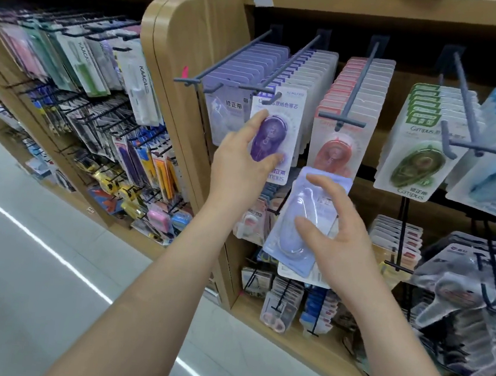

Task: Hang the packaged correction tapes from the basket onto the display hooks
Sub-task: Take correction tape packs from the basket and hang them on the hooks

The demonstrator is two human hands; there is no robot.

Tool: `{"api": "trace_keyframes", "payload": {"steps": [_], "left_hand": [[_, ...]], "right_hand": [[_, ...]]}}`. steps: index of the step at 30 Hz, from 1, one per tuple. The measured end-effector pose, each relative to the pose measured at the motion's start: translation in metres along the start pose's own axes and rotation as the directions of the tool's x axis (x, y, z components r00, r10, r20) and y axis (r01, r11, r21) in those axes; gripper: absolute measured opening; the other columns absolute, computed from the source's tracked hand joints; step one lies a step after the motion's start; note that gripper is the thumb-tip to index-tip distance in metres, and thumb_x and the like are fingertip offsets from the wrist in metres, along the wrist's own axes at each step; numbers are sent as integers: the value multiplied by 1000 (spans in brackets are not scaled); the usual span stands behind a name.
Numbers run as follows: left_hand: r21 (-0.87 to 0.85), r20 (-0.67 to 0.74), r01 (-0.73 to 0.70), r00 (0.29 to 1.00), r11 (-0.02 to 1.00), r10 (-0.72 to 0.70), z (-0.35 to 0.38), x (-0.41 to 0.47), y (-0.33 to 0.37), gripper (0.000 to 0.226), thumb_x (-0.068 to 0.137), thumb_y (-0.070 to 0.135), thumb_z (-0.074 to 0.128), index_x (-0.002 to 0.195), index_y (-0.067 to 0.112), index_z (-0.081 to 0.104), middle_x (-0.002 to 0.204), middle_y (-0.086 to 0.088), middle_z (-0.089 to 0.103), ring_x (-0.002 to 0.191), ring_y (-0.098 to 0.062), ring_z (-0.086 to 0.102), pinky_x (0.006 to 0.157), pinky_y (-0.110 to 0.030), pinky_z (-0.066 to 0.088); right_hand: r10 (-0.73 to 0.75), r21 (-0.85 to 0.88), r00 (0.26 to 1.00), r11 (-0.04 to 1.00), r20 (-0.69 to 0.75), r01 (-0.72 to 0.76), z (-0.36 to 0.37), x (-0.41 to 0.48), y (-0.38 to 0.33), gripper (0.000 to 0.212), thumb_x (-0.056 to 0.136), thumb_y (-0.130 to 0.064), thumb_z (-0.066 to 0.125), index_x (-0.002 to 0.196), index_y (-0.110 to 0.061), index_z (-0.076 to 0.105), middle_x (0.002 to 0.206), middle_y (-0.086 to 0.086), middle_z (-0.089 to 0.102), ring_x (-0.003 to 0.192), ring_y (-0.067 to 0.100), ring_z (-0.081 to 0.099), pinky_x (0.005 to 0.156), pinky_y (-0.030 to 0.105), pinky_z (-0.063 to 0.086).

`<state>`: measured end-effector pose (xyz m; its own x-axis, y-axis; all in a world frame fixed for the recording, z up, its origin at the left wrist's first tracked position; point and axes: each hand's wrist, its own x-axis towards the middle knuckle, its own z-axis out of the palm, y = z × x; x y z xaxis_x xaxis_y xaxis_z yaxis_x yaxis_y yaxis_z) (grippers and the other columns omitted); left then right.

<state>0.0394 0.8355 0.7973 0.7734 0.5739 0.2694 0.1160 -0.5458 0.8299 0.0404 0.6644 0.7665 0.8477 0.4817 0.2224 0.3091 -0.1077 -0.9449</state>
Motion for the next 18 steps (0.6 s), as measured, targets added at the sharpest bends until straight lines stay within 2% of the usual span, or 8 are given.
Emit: {"api": "trace_keyframes", "payload": {"steps": [2, 4, 6, 8, 9, 11, 15, 18], "left_hand": [[55, -4, -8, 1000, 998, 8, 2, -2, -2, 68, 87, 34, 74, 147, 37, 41, 132, 6, 52, 117, -4, 47, 96, -19, 38], [82, -45, 8, 999, 997, -4, 2, -14, -2, 57, 91, 38, 68, 143, 32, 45, 129, 3, 51, 119, -12, 52, 100, -29, 44], [-67, -77, 78, 994, 995, -83, -2, -35, -1, 39, 94, 39, 64, 130, 27, 58, 117, 3, 57, 104, -11, 58, 91, -31, 49], [-324, 44, 205, 978, 923, -202, -6, -58, 4, 30, 90, 40, 67, 115, 23, 67, 106, 0, 70, 94, -15, 67, 79, -34, 56], [-399, 114, 262, 965, 879, -236, -7, -68, 5, 28, 87, 38, 69, 109, 21, 69, 102, -2, 74, 92, -18, 71, 76, -34, 57], [-456, 149, 307, 952, 835, -268, -8, -81, 4, 22, 83, 26, 74, 103, 15, 70, 95, -4, 76, 85, -19, 73, 70, -30, 57], [-561, 52, 327, 931, 760, -362, -13, -87, -1, 15, 85, 14, 73, 99, 9, 68, 92, -8, 77, 77, -20, 73, 61, -28, 54], [-606, -60, 292, 911, 740, -408, -21, -87, -10, 8, 88, 8, 69, 94, 12, 65, 87, -4, 76, 74, -19, 71, 62, -30, 54]], "right_hand": [[-23, 49, 1000, 999, 13, 22, -6, 1, 1, 64, 89, -5, 68, 133, -44, 43, 128, -40, 42, 120, -24, 38, 99, -1, 29], [-4, 136, 999, 991, 47, -2, -8, 3, 3, 75, 87, -6, 72, 139, -46, 36, 131, -34, 47, 123, -7, 49, 105, 19, 41], [3, 202, 995, 979, 99, -23, -10, 3, 5, 84, 85, -5, 74, 144, -47, 31, 128, -28, 55, 118, 1, 59, 99, 29, 48], [-13, 256, 988, 966, 153, -27, -12, 5, 6, 89, 83, -2, 75, 147, -43, 29, 124, -25, 61, 114, 2, 62, 93, 25, 52], [-21, 285, 981, 958, 190, -35, -13, 6, 7, 86, 82, 0, 75, 145, -40, 33, 122, -22, 64, 113, 3, 64, 90, 23, 53], [-29, 308, 959, 949, 281, -62, -13, 8, 10, 71, 81, 1, 74, 136, -33, 44, 120, -13, 69, 110, 9, 67, 86, 23, 55], [15, 283, 927, 950, 375, -129, -11, 10, 9, 49, 92, -2, 63, 130, -33, 55, 118, -10, 71, 107, 10, 68, 86, 25, 56], [69, 274, 903, 941, 424, -201, -6, 15, 10, 44, 93, 5, 57, 116, -31, 64, 110, -7, 75, 99, 15, 71, 79, 32, 58]]}}
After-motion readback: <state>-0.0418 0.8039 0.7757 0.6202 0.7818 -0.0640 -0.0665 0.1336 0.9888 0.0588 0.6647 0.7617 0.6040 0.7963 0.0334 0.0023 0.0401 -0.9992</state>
